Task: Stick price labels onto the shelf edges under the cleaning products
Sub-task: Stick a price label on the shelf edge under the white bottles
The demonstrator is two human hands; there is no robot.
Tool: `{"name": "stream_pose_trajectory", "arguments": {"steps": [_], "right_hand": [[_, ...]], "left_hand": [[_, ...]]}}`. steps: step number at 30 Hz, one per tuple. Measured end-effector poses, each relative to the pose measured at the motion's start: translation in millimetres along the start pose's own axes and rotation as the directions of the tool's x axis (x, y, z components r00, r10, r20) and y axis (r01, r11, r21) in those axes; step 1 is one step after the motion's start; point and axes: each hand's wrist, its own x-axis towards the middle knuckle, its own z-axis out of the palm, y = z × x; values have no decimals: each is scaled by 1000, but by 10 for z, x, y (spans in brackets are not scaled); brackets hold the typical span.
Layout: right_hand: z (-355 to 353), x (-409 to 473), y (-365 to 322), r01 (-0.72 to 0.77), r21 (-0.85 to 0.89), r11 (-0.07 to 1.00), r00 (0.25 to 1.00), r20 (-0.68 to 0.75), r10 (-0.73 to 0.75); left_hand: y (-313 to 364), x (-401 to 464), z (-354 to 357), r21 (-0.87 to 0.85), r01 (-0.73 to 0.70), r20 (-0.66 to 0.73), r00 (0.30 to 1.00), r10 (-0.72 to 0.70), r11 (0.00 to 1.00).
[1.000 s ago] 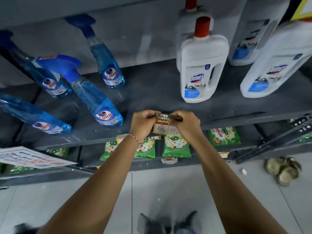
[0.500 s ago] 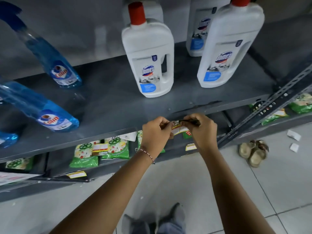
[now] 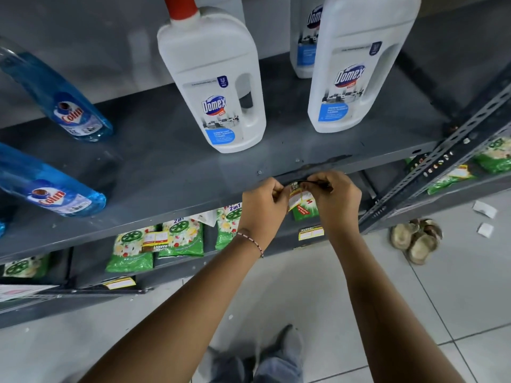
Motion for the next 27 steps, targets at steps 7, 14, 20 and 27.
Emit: {"name": "stream_pose_trajectory", "arguments": {"steps": [7,14,20,27], "right_hand": [[-35,11,-54,-65,-122,990,983,-178,42],[10,-62,7,-180,-60,982,949,-271,157],[322,-372,78,-278,89,956,875,-388,291],[1376,-1046,398,-142,-89,986,975,157,155]], "left_hand": [[-38,90,-52,136,-4,11,1000,3,991],[-29,57,-145,312,-53,31,998,46,948],[-335,-121,-224,285,-137,67,990,123,949],[-1663,-390,-562,295,150,175,962,-208,944]]}}
